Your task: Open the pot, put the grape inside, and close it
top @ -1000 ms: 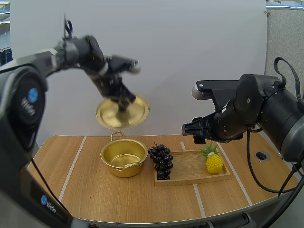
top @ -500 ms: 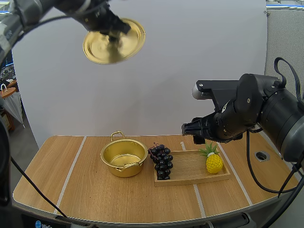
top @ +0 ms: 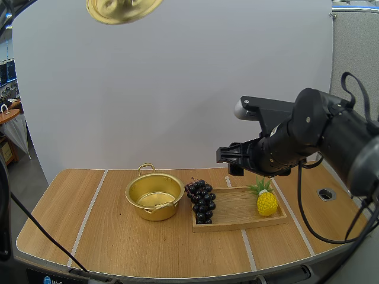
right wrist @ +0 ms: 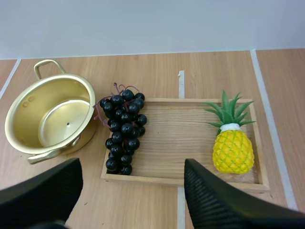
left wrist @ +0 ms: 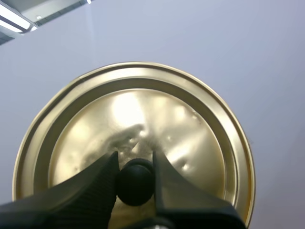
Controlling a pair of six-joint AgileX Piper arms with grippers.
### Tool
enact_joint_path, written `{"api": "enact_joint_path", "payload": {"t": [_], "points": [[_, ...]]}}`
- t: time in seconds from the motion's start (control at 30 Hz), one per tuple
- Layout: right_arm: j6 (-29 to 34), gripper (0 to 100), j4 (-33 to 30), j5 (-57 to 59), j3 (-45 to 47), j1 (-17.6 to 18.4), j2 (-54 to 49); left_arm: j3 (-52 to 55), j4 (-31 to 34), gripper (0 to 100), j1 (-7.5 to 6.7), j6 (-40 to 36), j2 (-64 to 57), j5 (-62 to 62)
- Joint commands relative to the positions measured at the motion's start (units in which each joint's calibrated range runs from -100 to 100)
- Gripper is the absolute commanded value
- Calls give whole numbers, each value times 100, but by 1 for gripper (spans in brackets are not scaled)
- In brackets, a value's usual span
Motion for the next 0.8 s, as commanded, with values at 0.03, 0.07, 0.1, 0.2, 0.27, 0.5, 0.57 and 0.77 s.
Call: {"api": "enact_joint_path", "payload": {"t": [0.03,0.07,0.1,0.2,0.27,0.5,0.57,0.77], "points": [[-437,100,359,-133,-73,-20,466,-49,15,0,-15,-68,-36,-871],[-525,100,441,-195,-73,-20,591,-49,15,0,-15,-68,-36,-954],[-609,100,531,-274,-73,-20,697,-49,15,0,-15,-68,-36,-975],[-913,100,778,-531,-73,-20,1072,-49,15,0,-15,-68,-36,-975],[-1089,100,953,-662,-73,-20,1345,-49,15,0,-15,-68,-36,-975],[-1210,100,1027,-1192,-73,192,2117,-49,15,0,-15,-68,-36,-975],[-1210,100,1027,-1340,-73,303,2269,-49,15,0,-15,-68,-36,-975],[-1046,100,1027,-1454,-368,632,2760,-49,15,0,-15,-68,-36,-975]]}}
